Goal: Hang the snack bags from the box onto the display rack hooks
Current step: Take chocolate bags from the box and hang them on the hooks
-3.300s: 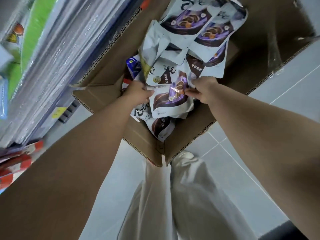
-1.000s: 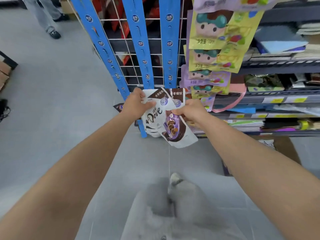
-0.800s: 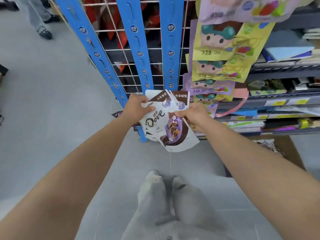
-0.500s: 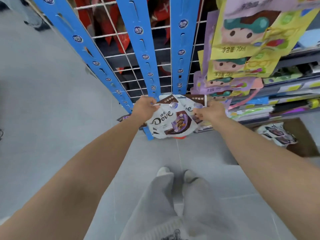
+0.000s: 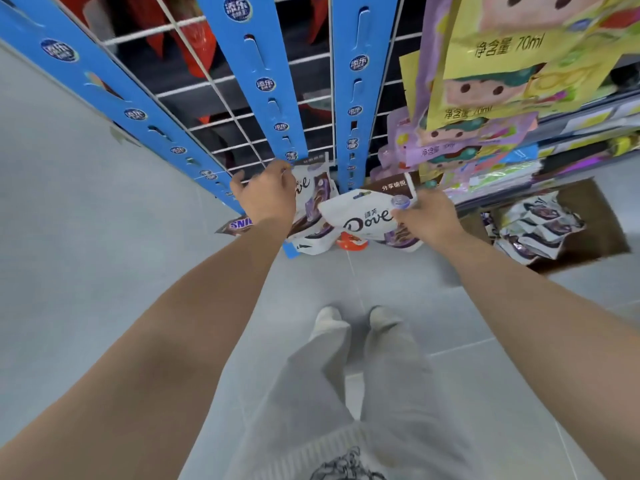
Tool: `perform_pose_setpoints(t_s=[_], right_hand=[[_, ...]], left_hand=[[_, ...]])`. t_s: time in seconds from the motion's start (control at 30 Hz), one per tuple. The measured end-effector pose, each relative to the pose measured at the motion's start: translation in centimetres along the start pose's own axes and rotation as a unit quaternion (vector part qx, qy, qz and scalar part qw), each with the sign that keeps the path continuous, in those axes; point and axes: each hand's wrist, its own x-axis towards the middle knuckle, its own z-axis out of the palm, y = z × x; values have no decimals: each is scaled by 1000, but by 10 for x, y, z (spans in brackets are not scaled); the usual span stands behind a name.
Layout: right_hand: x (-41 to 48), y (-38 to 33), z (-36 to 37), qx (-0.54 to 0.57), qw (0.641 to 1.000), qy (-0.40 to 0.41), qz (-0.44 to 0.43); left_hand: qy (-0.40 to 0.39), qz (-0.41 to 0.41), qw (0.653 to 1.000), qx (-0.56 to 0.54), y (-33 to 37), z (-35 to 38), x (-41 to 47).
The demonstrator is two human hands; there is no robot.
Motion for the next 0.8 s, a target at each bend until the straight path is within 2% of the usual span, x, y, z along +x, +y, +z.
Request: perform_pose_setpoints(t_s=[0.1,0.33,0.7,0.8], right_hand=[[-1,-9,3,3,999,-23,-23],[0,-17,0,43,997,-21,-63],[6,-7,3,12,995,-33,-88],[8,-5,6,0,995,-40,-89]], left_hand=[[25,-18,999,-25,5,8,2],[19,-120,989,-90,11,15,-5],[51,-123,979,-154,7,21,-3],[35,-158,973,-162,13,19,1]])
